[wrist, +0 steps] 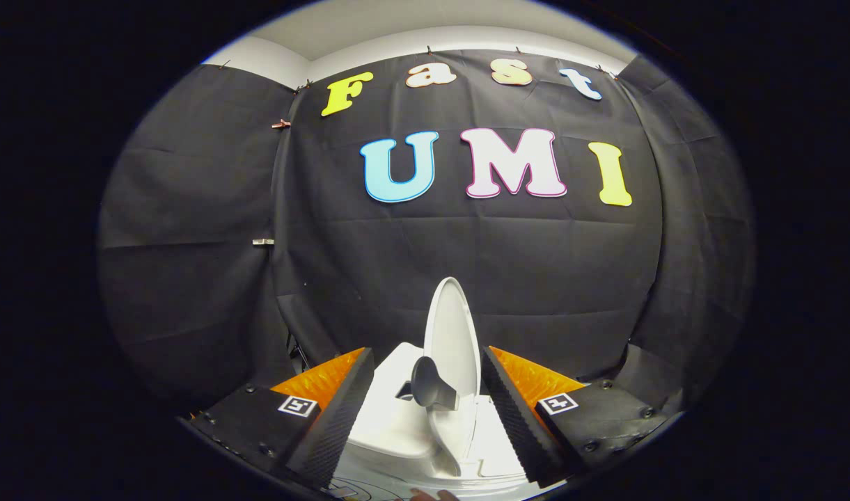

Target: Open the toilet lid.

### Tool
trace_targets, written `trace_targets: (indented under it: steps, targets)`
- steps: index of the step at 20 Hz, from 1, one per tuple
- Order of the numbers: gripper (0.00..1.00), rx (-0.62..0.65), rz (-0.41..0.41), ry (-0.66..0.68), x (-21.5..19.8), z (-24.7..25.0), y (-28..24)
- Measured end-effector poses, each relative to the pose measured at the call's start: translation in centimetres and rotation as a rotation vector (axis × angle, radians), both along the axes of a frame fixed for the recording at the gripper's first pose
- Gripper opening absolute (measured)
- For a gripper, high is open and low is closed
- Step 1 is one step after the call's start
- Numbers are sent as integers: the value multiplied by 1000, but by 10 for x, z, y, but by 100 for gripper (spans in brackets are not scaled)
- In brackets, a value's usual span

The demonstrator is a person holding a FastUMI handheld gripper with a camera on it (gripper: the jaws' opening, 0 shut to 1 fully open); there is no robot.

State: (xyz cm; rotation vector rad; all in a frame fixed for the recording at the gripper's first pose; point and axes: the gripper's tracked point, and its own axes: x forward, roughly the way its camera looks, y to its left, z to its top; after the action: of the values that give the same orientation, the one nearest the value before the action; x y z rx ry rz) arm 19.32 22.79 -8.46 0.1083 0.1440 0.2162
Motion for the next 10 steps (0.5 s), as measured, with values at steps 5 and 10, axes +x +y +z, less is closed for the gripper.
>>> trace_targets:
  steps: [5,10]
  targets:
    - [100,-3,2,-38,-28,32,-16]
    - [100,-9,9,-72,-68,67,-37]
